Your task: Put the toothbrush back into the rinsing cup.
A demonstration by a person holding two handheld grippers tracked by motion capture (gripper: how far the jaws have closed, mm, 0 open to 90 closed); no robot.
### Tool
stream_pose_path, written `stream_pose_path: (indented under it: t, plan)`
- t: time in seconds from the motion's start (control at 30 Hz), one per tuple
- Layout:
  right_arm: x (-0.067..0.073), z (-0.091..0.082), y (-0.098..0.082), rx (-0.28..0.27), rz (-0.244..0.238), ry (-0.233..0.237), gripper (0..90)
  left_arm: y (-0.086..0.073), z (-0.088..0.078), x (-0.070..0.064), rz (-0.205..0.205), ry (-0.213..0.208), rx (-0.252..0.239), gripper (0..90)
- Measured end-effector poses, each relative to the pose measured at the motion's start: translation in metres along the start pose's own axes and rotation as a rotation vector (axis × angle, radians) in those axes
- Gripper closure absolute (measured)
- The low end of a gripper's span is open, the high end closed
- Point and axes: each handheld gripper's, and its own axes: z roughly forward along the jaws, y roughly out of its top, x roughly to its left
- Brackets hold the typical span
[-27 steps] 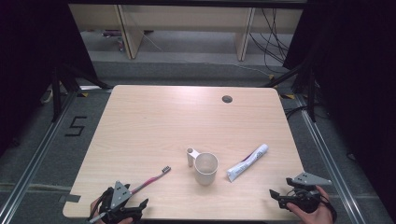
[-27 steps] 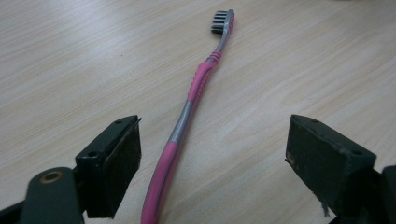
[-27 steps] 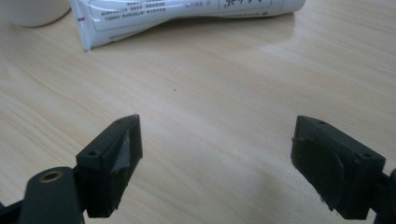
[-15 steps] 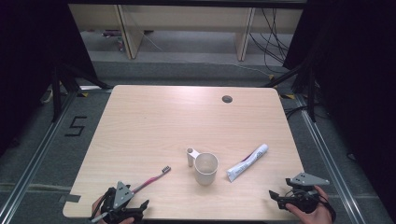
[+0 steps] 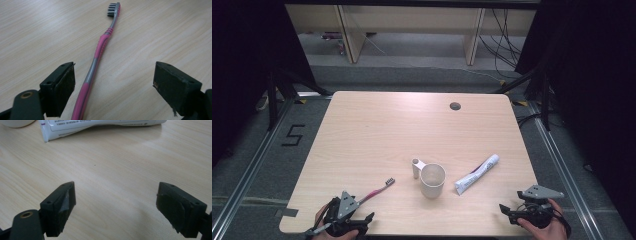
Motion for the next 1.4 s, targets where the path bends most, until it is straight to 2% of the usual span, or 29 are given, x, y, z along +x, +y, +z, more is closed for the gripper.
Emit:
stream_pose_path:
  t: [0.07, 0.1, 0.13, 0.17, 0.2, 0.23, 0.27, 0.4, 0.43, 0.47, 0.5, 0.53, 0.57, 0.67, 0.7, 0.73, 0.8, 0.83, 0.93, 0.97, 1.07, 1.13, 1.2, 1.27, 1.37, 1.4]
  plan:
    - [0.000, 0.000, 0.000, -0.002, -0.020, -0.005, 16.9, 0.002, 0.002, 0.000, 0.001, 0.003, 0.006, 18.9]
    - [0.001, 0.000, 0.000, 0.004, -0.001, 0.000, 16.9, 0.003, 0.003, 0.001, 0.006, 0.001, 0.009, 19.0]
    - [0.001, 0.001, 0.000, 0.005, -0.002, 0.001, 16.9, 0.003, 0.004, 0.002, 0.006, 0.005, 0.014, 19.0]
    - [0.003, 0.001, 0.000, 0.013, 0.027, 0.014, 16.9, 0.004, 0.005, 0.002, 0.009, 0.007, 0.014, 19.0]
    - [0.004, 0.001, 0.000, 0.015, 0.033, 0.018, 16.9, 0.005, 0.007, 0.003, 0.008, 0.020, 0.018, 18.9]
    - [0.004, 0.001, 0.000, 0.016, 0.031, 0.014, 16.9, 0.007, 0.006, 0.004, 0.013, 0.004, 0.016, 19.0]
    - [0.003, 0.001, 0.000, 0.013, 0.027, 0.013, 16.9, 0.008, 0.007, 0.004, 0.002, -0.001, 0.008, 18.9]
    - [0.004, 0.001, 0.000, 0.016, 0.030, 0.020, 17.0, 0.012, 0.008, 0.004, 0.000, 0.002, 0.020, 18.5]
    - [0.000, 0.003, 0.000, 0.002, -0.020, 0.018, 17.1, 0.014, 0.008, 0.005, 0.010, -0.010, 0.024, 17.3]
    - [0.000, 0.003, 0.000, -0.002, -0.028, 0.022, 17.1, 0.015, 0.009, 0.005, 0.007, -0.011, 0.026, 16.8]
    - [0.000, 0.002, 0.001, 0.005, -0.021, 0.028, 17.1, 0.016, 0.010, 0.005, 0.005, -0.015, 0.019, 17.5]
    - [0.001, 0.002, 0.001, 0.013, 0.005, 0.026, 17.1, 0.017, 0.009, 0.006, 0.010, -0.011, 0.034, 17.7]
    - [0.001, 0.001, 0.001, 0.017, 0.009, 0.024, 17.2, 0.018, 0.010, 0.006, 0.001, -0.017, 0.027, 17.8]
    - [0.002, 0.002, 0.000, 0.012, 0.004, 0.013, 17.1, 0.021, 0.011, 0.007, 0.015, -0.024, 0.042, 20.8]
    - [0.003, 0.002, 0.000, 0.018, 0.025, 0.020, 17.1, 0.024, 0.011, 0.009, 0.021, -0.026, 0.059, 21.3]
    - [0.003, 0.002, 0.000, 0.019, 0.027, 0.020, 17.1, 0.024, 0.011, 0.009, 0.021, -0.026, 0.059, 22.3]
    - [0.003, 0.002, 0.000, 0.018, 0.024, 0.019, 17.1, 0.030, 0.012, 0.011, 0.030, -0.035, 0.080, 25.0]
    - [0.002, 0.002, 0.000, 0.014, 0.010, 0.018, 17.1, 0.033, 0.013, 0.013, 0.051, -0.027, 0.102, 25.2]
    - [0.003, 0.002, 0.000, 0.023, 0.020, 0.019, 17.1, 0.037, 0.012, 0.015, 0.072, -0.034, 0.131, 29.6]
    - [0.003, 0.002, 0.000, 0.028, 0.025, 0.018, 17.1, 0.041, 0.013, 0.017, 0.094, -0.035, 0.150, 31.0]
    - [0.002, 0.002, 0.000, 0.029, 0.013, 0.021, 17.4, 0.045, 0.016, 0.021, 0.113, -0.021, 0.161, 37.2]
    - [0.003, 0.002, 0.000, 0.033, 0.019, 0.025, 17.5, 0.047, 0.017, 0.024, 0.119, -0.033, 0.179, 40.8]
    - [0.002, 0.003, -0.001, 0.026, -0.007, 0.028, 17.6, 0.051, 0.019, 0.026, 0.144, -0.046, 0.216, 45.3]
    - [0.002, 0.003, 0.000, 0.020, -0.008, 0.023, 17.7, 0.055, 0.020, 0.027, 0.161, -0.060, 0.255, 47.4]
    - [0.002, 0.002, 0.000, 0.027, -0.010, 0.011, 17.8, 0.057, 0.022, 0.028, 0.174, -0.063, 0.265, 53.8]
    - [0.005, 0.003, 0.000, 0.036, 0.022, 0.030, 18.0, 0.059, 0.022, 0.029, 0.184, -0.064, 0.284, 56.8]
